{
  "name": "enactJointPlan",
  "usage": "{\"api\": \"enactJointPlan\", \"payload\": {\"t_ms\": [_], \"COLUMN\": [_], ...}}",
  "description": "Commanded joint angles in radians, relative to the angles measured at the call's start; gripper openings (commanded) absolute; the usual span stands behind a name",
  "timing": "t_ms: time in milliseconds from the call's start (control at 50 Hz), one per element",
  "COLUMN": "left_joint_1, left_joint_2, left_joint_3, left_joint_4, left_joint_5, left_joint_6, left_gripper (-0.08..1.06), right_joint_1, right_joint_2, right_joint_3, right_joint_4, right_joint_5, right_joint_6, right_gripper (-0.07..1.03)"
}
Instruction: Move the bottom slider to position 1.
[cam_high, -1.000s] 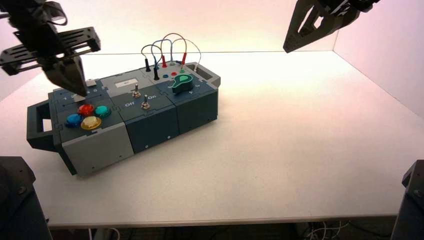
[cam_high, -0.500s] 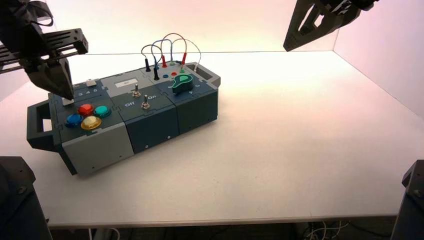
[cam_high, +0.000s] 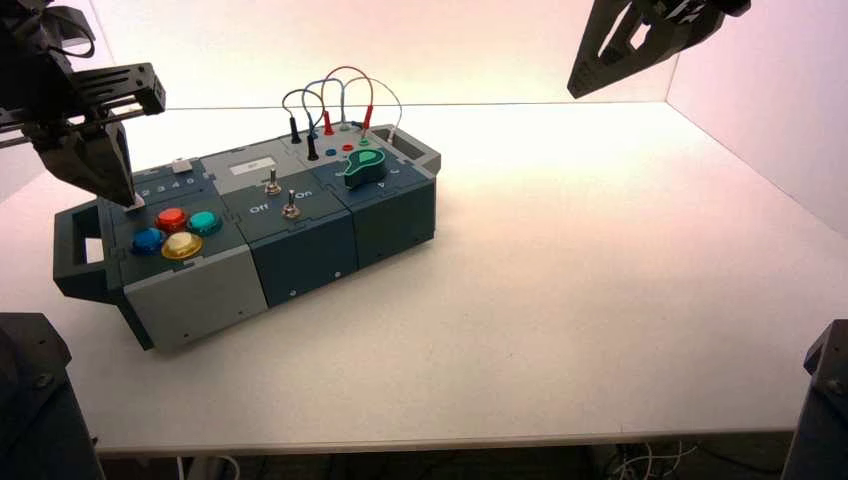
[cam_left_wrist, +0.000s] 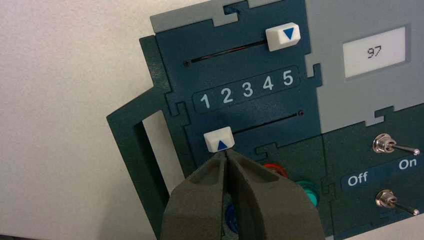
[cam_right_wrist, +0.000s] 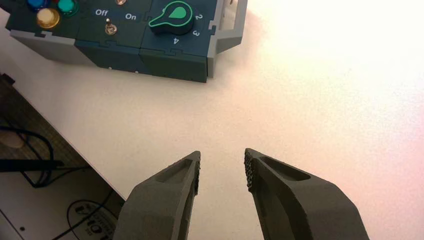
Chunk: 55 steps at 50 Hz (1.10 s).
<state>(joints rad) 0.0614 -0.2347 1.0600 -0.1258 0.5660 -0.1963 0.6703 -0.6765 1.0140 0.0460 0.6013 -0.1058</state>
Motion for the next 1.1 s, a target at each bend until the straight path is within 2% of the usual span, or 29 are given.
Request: {"api": "enactJointPlan", "payload": {"t_ms": [20, 240, 400, 720, 940, 1100], "left_joint_1": [0.000, -0.012, -0.012, -0.046, -0.083, -0.083], "left_joint_2": [-0.051, -0.213, -0.225, -0.083, 0.037, 0.098], "left_joint_3": [-0.021, -0.057, -0.077, -0.086, -0.129, -0.138], "left_joint_4": [-0.002, -0.006, -0.006, -0.008, -0.008, -0.002], "left_joint_5": [0.017, 0.083, 0.106, 0.107, 0.089, 0.063], "left_joint_6": [-0.002, 0.002, 0.002, 0.015, 0.015, 0.017], "left_gripper": [-0.03, -0.03, -0.03, -0.03, -0.03, -0.03], "right_joint_1": [0.005, 0.005, 0.005, 0.005, 0.005, 0.005], "right_joint_2": [-0.005, -0.005, -0.003, -0.006, -0.008, -0.009], "right_joint_3": [-0.017, -0.017, -0.017, -0.017, -0.015, -0.015], "right_joint_4": [0.003, 0.003, 0.003, 0.003, 0.003, 0.003], "right_joint_5": [-0.005, -0.008, -0.008, -0.008, -0.008, -0.008], "right_joint_6": [0.000, 0.000, 0.000, 0.000, 0.000, 0.000], "right_gripper": [0.48, 0.48, 0.48, 0.48, 0.48, 0.48]}}
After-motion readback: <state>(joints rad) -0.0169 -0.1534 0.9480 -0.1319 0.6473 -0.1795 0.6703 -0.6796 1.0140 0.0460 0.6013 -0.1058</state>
